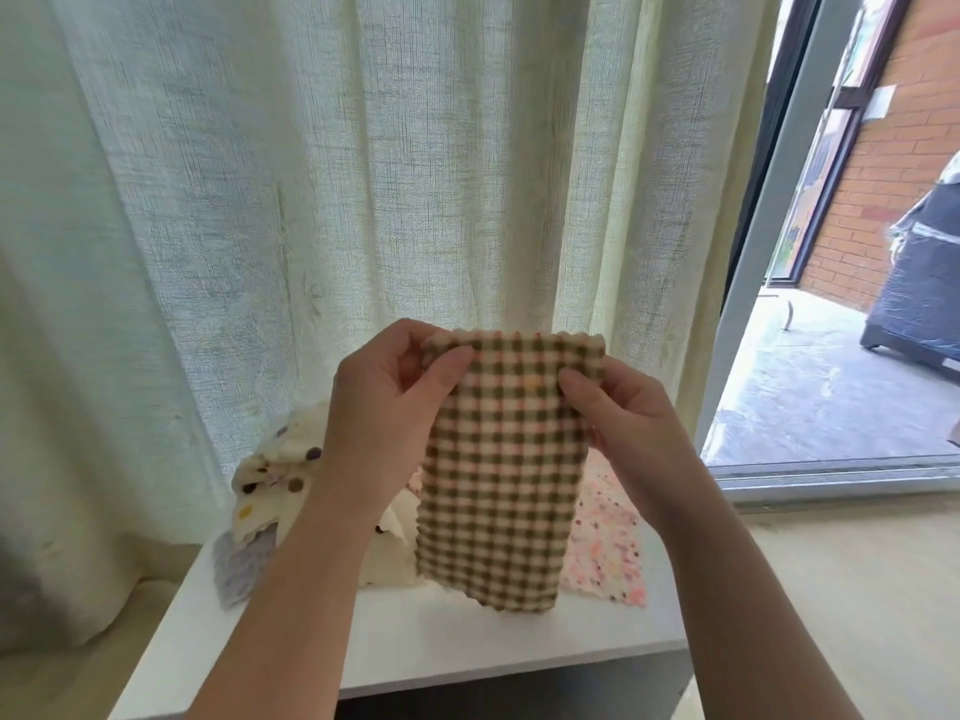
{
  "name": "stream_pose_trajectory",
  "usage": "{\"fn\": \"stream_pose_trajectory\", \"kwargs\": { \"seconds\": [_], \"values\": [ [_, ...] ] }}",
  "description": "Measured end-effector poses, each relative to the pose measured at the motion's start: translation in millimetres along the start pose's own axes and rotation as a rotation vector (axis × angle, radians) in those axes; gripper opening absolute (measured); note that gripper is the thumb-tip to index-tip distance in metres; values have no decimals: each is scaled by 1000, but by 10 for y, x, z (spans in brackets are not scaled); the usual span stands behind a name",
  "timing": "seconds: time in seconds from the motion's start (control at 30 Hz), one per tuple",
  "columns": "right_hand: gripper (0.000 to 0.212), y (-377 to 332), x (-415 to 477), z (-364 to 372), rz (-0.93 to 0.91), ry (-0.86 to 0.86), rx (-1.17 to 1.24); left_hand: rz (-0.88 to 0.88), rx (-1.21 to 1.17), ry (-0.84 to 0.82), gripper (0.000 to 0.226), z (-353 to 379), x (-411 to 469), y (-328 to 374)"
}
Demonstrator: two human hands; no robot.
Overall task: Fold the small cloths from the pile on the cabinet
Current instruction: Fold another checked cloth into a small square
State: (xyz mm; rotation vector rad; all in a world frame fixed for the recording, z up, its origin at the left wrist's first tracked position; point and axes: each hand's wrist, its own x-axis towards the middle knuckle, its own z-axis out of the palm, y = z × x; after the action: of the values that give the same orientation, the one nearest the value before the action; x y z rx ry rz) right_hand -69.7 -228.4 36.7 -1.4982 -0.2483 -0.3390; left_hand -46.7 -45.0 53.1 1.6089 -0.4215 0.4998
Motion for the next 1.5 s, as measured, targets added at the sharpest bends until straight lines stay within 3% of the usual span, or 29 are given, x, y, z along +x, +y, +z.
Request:
{"fn": "stream_pose_trajectory", "kwargs": {
  "seconds": [0.2, 0.33, 0.4, 0.43, 0.57, 0.63, 0.73, 0.8, 0.93, 1.03, 1.2, 1.3, 1.5],
  "values": [
    [28, -63, -8, -12, -42, 36, 17, 15, -46, -74, 21, -11, 5, 5],
    [24, -59, -11, -21, -72, 79, -5, -5, -15, -122, 17, 3, -2, -24],
    [24, -51, -1, -23, -63, 109, -2, -77, -28, -147, 7, 1, -3, -23],
    [23, -47, 2, -20, -46, 126, 12, -134, -35, -180, 14, -4, -3, -24],
    [19, -3, 36, -41, 92, 221, 44, -376, 18, -410, 11, 14, -25, -81],
    [24, 35, 74, -97, 219, 207, 42, -414, 34, -362, 10, 27, -8, -154],
    [39, 65, 75, -132, 481, -61, 114, -460, 2, -235, 13, 29, 18, -266],
    [35, 115, 51, -116, 551, -190, 110, -526, -38, -166, 16, 35, 24, -310],
    [25, 253, 92, -113, 536, -41, 181, -710, -191, -190, 35, 21, 77, -341],
    [24, 290, 131, -148, 518, 65, 274, -661, -70, -337, 22, 27, 30, -338],
    [22, 297, 75, -186, 451, -98, 130, -590, 27, -212, 16, 1, 49, -392],
    [22, 324, 68, -158, 429, -70, -19, -525, 89, -222, 17, -18, 42, -377],
    [45, 189, 51, -178, 228, -54, 234, -235, -75, -389, 23, -128, -2, -219]
  ]
}}
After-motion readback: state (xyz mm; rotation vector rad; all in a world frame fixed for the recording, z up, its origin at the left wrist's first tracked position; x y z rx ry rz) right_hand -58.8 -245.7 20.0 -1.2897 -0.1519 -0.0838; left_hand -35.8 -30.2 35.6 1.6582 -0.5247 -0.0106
